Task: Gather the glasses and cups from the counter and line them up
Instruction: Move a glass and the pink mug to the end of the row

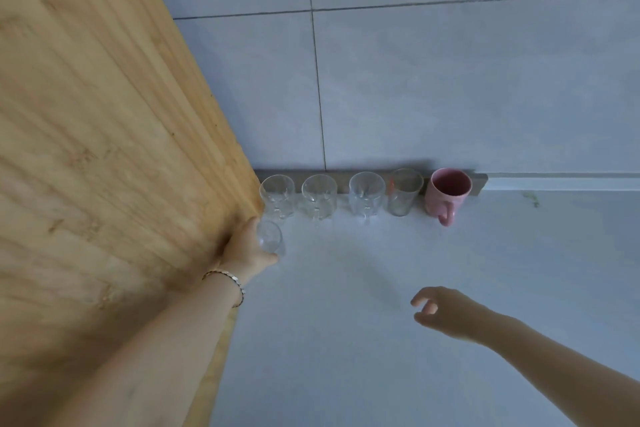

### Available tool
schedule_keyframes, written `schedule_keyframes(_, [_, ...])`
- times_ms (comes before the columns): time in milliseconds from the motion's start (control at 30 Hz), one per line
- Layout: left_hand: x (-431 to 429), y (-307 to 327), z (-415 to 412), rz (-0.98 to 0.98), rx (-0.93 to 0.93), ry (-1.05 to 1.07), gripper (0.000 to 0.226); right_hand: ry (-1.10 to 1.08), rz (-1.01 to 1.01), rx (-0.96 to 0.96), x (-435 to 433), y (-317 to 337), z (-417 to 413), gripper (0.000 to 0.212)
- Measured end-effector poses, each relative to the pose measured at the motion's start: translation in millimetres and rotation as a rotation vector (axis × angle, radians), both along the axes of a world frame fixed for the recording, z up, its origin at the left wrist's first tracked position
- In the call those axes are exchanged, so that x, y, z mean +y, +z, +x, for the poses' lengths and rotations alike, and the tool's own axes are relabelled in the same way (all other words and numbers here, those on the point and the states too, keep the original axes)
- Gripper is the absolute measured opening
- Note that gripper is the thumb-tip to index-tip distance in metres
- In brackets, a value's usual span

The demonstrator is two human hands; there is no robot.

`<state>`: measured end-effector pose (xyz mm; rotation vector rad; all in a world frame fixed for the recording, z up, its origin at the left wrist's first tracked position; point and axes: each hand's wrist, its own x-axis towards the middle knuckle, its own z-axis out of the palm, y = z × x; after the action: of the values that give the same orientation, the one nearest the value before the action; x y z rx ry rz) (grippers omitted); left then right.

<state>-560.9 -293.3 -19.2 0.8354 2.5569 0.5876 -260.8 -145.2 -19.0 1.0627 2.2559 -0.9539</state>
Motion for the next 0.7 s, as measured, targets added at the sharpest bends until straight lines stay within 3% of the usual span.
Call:
schedule_keyframes(133, [-3.6,-5.7,-2.8,0.019,-0.019,-0.045,0.061,-0.024,0.007,0.007,-12.1,0.7,0.0,0.033])
schedule_keyframes(333, [-3.9,-4.6,-2.3,-0.189,0.019,-0.077,0.065,-0.035,0.013,-0.030,-22.3,6.0,5.5,0.033])
schedule_keyframes(500, [7.1,11.8,25.3,-0.463,0.339,-0.239,0.086,-0.014,0.059,-0.109,-19.7,16.9,28.5,0.037])
schedule_keyframes(600, [36.5,28.4,64.6,-0.457,0.356,-0.421,0.063,-0.022,0.085,-0.155,-10.4,20.6,56.6,0.040])
schedule_keyframes(700, [79.9,41.9,127.1,-0.443,0.199,-0.621,0.036,-0.106,0.101,-0.198,2.4,23.4,100.9,0.043])
